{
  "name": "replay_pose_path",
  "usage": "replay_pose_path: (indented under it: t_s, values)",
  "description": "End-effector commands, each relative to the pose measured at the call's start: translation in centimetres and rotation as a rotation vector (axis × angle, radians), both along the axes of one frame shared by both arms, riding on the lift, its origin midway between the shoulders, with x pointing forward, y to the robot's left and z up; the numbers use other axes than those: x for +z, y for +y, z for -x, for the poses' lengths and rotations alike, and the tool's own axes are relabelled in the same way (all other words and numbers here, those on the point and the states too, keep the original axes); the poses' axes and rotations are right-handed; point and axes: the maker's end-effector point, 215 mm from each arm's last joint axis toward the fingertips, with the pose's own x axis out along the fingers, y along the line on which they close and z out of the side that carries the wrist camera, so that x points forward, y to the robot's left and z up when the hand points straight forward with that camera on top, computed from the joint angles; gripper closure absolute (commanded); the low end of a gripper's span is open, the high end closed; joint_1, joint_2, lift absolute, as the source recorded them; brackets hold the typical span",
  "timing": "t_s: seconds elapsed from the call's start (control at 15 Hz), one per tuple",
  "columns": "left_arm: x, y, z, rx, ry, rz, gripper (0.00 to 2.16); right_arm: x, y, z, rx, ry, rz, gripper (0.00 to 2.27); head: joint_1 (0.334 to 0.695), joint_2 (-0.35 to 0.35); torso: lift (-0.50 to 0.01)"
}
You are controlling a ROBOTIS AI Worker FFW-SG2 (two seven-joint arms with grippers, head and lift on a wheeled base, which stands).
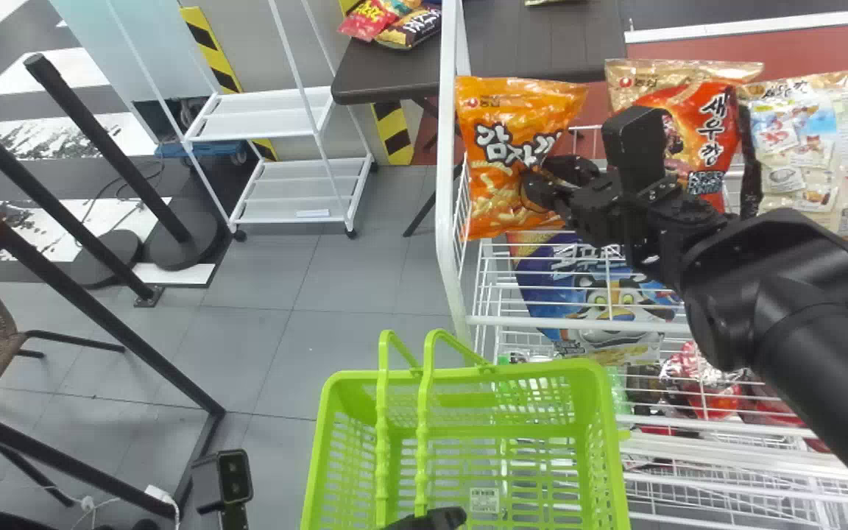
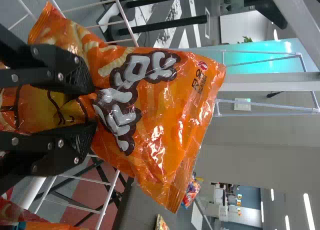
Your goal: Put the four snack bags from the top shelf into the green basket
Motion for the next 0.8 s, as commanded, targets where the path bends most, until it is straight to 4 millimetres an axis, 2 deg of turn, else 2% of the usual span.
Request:
replay_pose_path:
  t_s: [0.0,0.07,0.13,0.27,0.4,0.47,0.6,0.73]
  values:
    - [0.0,0.2,0.1,0.003,0.001,0.001,2.15,0.1,1.4,1.9,0.016,-0.01,-0.011,2.25,0.695,0.257,0.0]
    - [0.0,0.4,0.0,0.009,0.001,-0.002,2.15,0.6,1.6,2.9,0.014,-0.021,-0.018,2.25,0.695,0.26,0.0]
    - [0.1,0.4,-0.1,0.01,-0.002,-0.004,2.15,0.9,0.9,3.4,-0.003,-0.026,-0.018,2.25,0.695,0.267,0.0]
    - [0.1,0.8,-0.2,0.016,-0.005,-0.008,2.15,2.5,-1.1,4.2,-0.052,-0.047,-0.033,2.25,0.695,0.288,0.0]
    - [0.1,0.9,-0.3,0.017,-0.007,-0.009,2.15,4.7,-2.7,5.2,-0.091,-0.071,-0.083,2.25,0.695,0.273,0.0]
    - [0.2,0.9,-0.4,0.017,-0.008,-0.009,2.15,5.3,-3.9,5.8,-0.118,-0.066,-0.094,2.25,0.695,0.265,0.0]
    - [0.3,1.0,-0.6,0.018,-0.013,-0.011,2.15,6.1,-6.1,8.2,-0.163,-0.044,-0.133,2.25,0.695,0.248,0.0]
    - [0.4,1.1,-1.2,0.018,-0.024,-0.019,2.15,5.4,-8.3,11.1,-0.204,0.013,-0.142,2.25,0.695,0.219,0.0]
